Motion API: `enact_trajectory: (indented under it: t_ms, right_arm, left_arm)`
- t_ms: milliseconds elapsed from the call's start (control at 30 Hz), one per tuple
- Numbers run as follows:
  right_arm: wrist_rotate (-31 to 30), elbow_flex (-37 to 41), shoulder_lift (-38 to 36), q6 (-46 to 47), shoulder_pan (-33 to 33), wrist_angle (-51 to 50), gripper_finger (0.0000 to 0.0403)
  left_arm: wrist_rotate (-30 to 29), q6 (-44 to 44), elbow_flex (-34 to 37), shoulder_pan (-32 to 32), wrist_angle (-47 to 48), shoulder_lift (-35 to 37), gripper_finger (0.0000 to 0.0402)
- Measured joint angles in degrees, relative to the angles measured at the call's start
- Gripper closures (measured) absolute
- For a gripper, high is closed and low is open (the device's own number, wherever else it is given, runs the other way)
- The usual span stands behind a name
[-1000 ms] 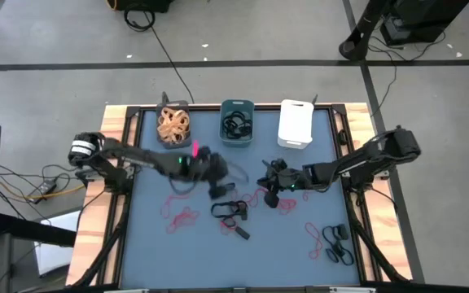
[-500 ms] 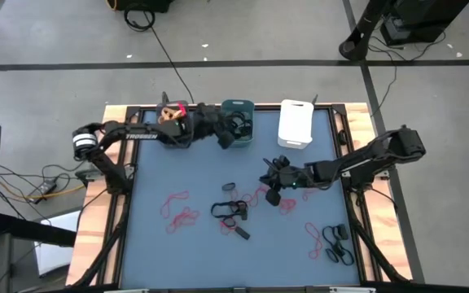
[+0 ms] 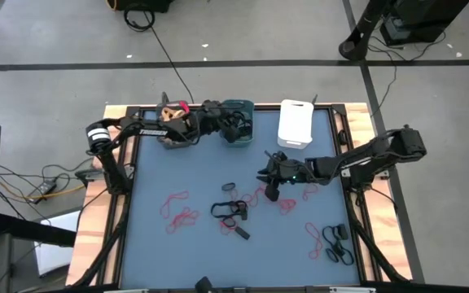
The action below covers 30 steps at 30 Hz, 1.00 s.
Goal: Sort rubber bands into baskets
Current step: Put the black rubber band into the blue bin
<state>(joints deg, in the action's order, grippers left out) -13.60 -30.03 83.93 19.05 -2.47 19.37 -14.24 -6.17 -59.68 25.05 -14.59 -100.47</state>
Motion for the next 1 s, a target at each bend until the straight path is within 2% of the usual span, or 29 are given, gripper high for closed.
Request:
enact_trajectory:
  t_ms: [200, 333, 433, 533, 733, 1000]
  right_arm:
    - [-0.71, 0.02, 6.28, 0.13, -0.06, 11.10, 0.0246]
    - [-0.27, -0.01, 10.39, -1.22, -0.08, 17.82, 0.0232]
    - [0.73, -0.04, 13.33, -2.19, -0.17, 21.48, 0.0224]
    - [1.72, -1.26, 16.85, -3.78, -0.29, 23.44, 0.0219]
    - [3.18, -6.97, 25.26, -9.94, -0.79, 23.34, 0.0218]
    - [4.71, -10.80, 28.74, -16.51, -0.87, 23.46, 0.0215]
  left_arm:
    - [-0.02, -0.46, 0.00, 0.62, 0.74, -0.07, 0.0184]
    - [0.15, -2.01, 0.00, 0.65, 2.04, -0.07, 0.0140]
    - [2.41, -1.35, 0.00, 0.65, 4.40, 0.25, 0.0119]
    - [5.39, -0.10, 0.01, 0.49, 6.88, 0.67, 0.0114]
    - [10.53, 0.07, 2.42, -1.28, 5.35, 1.03, 0.0126]
    - [10.71, 1.66, 8.62, -5.27, 3.05, 7.01, 0.0154]
